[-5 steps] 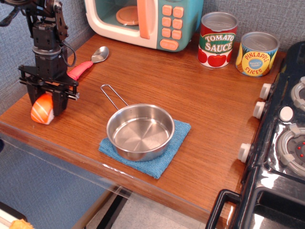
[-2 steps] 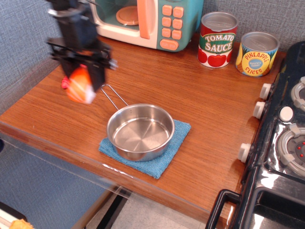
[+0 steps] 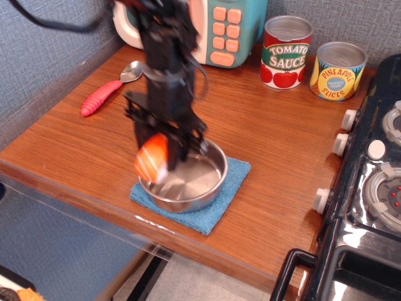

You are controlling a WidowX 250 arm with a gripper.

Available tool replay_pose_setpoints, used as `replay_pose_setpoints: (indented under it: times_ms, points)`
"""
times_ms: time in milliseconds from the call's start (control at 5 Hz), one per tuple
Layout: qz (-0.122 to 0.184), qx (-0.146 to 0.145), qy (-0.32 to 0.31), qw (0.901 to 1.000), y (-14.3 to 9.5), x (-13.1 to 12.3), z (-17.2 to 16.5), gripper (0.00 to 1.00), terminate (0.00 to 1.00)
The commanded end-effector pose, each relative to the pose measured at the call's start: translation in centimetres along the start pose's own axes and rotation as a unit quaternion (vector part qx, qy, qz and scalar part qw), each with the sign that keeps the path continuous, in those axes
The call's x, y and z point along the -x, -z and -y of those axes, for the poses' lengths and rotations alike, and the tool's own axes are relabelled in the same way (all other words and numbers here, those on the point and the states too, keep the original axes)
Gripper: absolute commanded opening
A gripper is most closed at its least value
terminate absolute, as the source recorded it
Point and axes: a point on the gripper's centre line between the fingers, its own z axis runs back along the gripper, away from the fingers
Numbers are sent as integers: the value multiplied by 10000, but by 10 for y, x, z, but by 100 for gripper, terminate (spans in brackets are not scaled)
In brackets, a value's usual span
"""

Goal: PLACE SAUSSAGE IN THE PAN

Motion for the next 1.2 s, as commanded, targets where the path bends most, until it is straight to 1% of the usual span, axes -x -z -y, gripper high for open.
replay_pose_setpoints:
  times_ms: [0, 200, 400, 600, 800, 1000]
  points:
    - [259, -180, -11, 9995, -4, -8, 4, 0, 0]
    - [320, -224, 26, 9992, -6, -10, 3, 100, 0]
    - [379, -163, 8, 9991, -14, -10, 1, 100, 0]
    - [659, -80, -143, 9977, -37, -4, -14, 100, 0]
    - [1007, 64, -477, 9937, -63, 7, -37, 100, 0]
    - [969, 163, -635, 9931, -69, 13, -50, 100, 0]
